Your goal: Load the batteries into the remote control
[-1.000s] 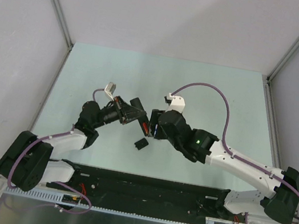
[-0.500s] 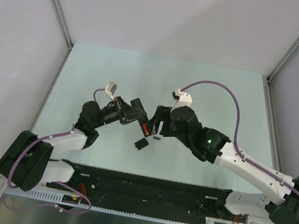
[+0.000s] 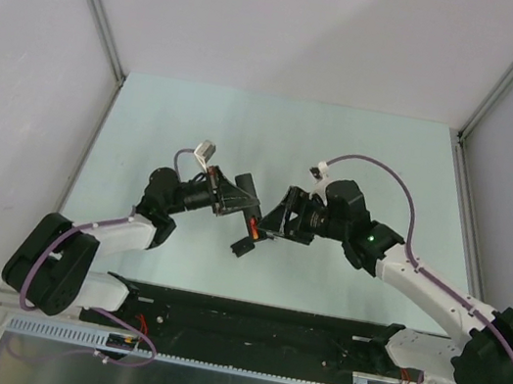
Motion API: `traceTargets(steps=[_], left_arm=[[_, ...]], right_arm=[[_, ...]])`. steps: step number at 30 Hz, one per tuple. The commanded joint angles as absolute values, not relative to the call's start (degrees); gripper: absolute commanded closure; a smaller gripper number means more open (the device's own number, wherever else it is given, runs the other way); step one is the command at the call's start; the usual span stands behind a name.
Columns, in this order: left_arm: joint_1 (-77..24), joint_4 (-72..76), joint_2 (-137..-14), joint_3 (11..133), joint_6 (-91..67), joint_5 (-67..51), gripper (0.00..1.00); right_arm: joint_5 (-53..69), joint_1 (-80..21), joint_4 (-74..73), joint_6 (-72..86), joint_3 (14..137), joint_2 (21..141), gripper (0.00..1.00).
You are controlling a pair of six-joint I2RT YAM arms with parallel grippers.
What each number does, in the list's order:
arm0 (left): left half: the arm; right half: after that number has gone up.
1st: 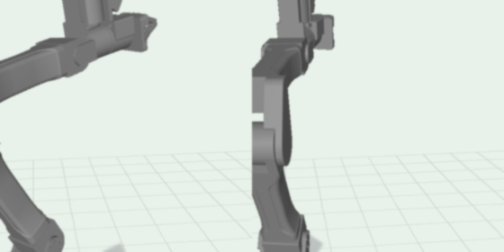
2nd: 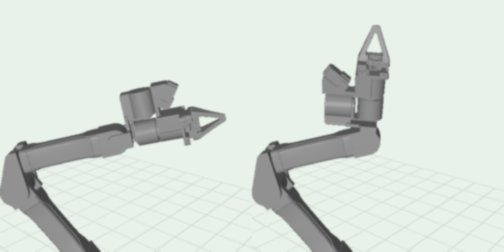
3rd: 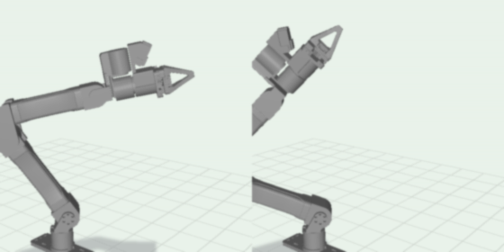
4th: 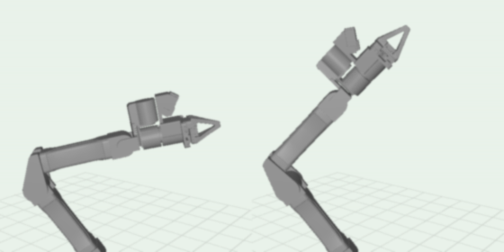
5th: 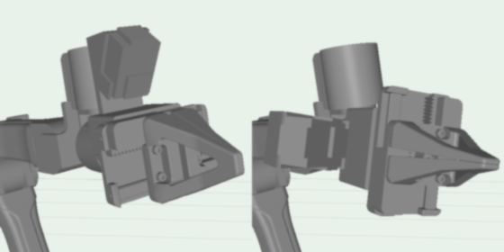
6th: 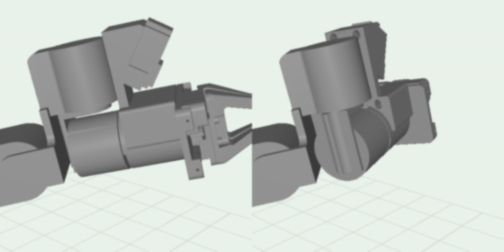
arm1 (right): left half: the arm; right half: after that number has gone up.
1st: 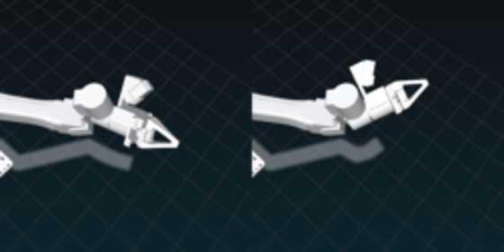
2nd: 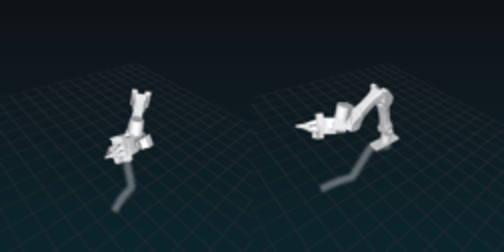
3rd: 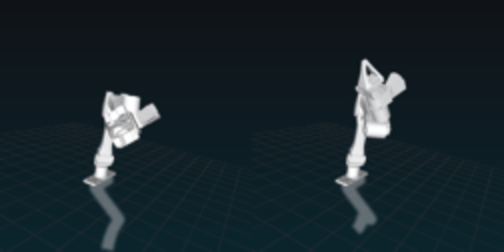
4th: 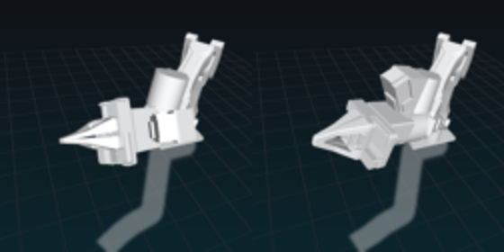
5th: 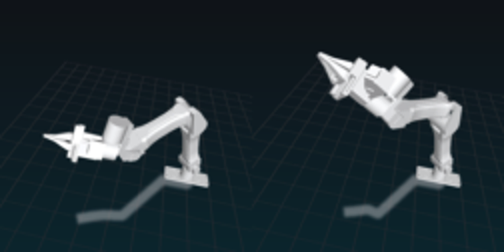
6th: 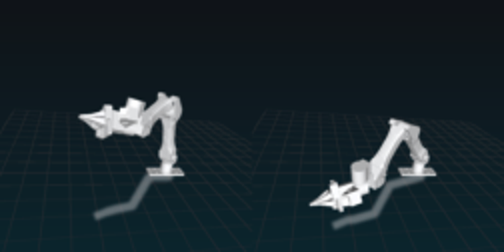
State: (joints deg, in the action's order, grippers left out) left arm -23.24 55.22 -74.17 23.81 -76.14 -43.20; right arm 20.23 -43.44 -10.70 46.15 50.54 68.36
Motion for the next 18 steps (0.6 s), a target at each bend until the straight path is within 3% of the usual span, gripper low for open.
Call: traceTargets(steps=[1,10,18], left_arm=[[-24.52,58.27,-74.79,26.54,-76.29,-45.0,1.0],[-25.49,58.45,-75.85,27.07,-76.11,-44.65,1.0],[-25.75,58.54,-75.41,27.16,-76.2,-44.82,1.0]], right_arm=[[31.89,-42.28,2.08,53.08,47.65,68.91,0.24],[34.45,-42.1,9.23,57.39,45.18,70.22,0.26],[34.19,-42.1,10.9,58.09,43.86,72.33,0.41]])
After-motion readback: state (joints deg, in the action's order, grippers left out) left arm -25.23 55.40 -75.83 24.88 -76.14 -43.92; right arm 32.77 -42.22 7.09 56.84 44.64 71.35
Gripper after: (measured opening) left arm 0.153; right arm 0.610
